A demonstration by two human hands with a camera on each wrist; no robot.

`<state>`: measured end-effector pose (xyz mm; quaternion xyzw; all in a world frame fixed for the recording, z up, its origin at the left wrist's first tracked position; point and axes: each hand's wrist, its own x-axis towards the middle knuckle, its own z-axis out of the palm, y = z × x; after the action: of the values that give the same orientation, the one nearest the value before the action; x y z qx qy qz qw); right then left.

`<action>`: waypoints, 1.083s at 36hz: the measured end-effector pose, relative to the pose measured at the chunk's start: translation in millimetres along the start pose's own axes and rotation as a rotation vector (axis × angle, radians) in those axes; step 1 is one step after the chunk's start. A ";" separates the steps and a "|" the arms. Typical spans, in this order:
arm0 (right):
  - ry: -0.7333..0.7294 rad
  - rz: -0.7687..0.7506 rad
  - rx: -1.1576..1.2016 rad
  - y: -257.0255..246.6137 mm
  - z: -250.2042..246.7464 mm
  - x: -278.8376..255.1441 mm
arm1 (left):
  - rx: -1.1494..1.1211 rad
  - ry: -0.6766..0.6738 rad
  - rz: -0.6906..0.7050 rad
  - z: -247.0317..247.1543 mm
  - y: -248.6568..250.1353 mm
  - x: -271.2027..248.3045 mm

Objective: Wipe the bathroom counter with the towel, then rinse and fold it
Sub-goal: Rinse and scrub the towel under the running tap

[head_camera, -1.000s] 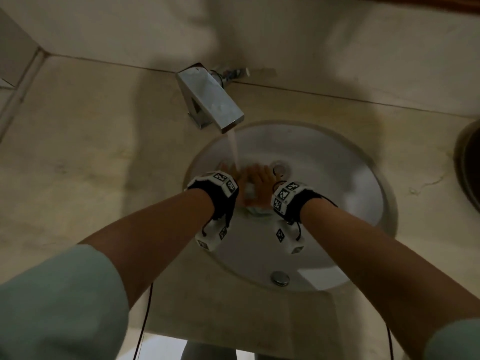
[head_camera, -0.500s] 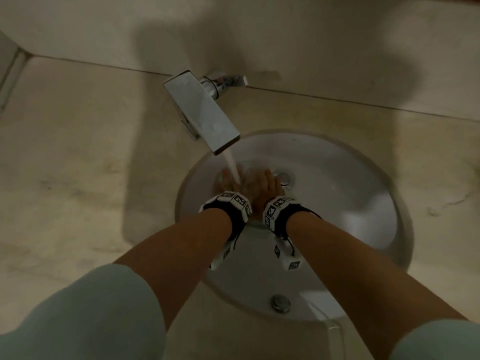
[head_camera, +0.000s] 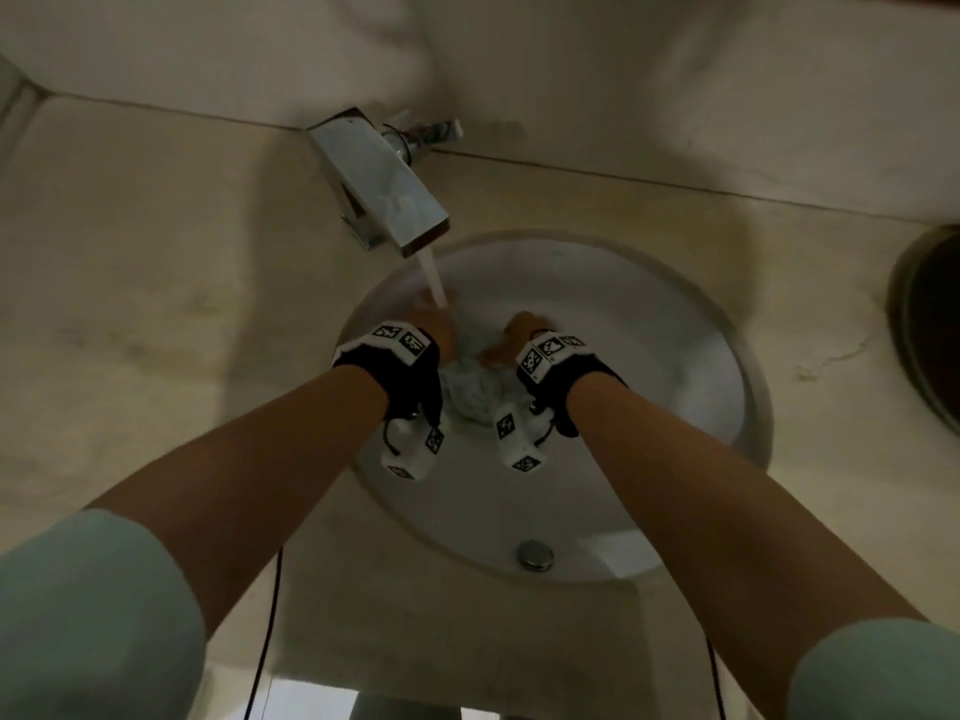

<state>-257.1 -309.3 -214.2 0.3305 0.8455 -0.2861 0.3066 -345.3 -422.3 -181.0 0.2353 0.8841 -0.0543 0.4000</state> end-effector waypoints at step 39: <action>0.335 -0.361 0.258 -69.5 -107.1 -186.7 | -0.417 -0.116 0.474 -87.3 -60.9 -129.8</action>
<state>-232.6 -350.4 6.9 0.2537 0.8862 -0.3827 0.0620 -358.9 -499.7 -32.7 0.3440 0.7726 0.2094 0.4909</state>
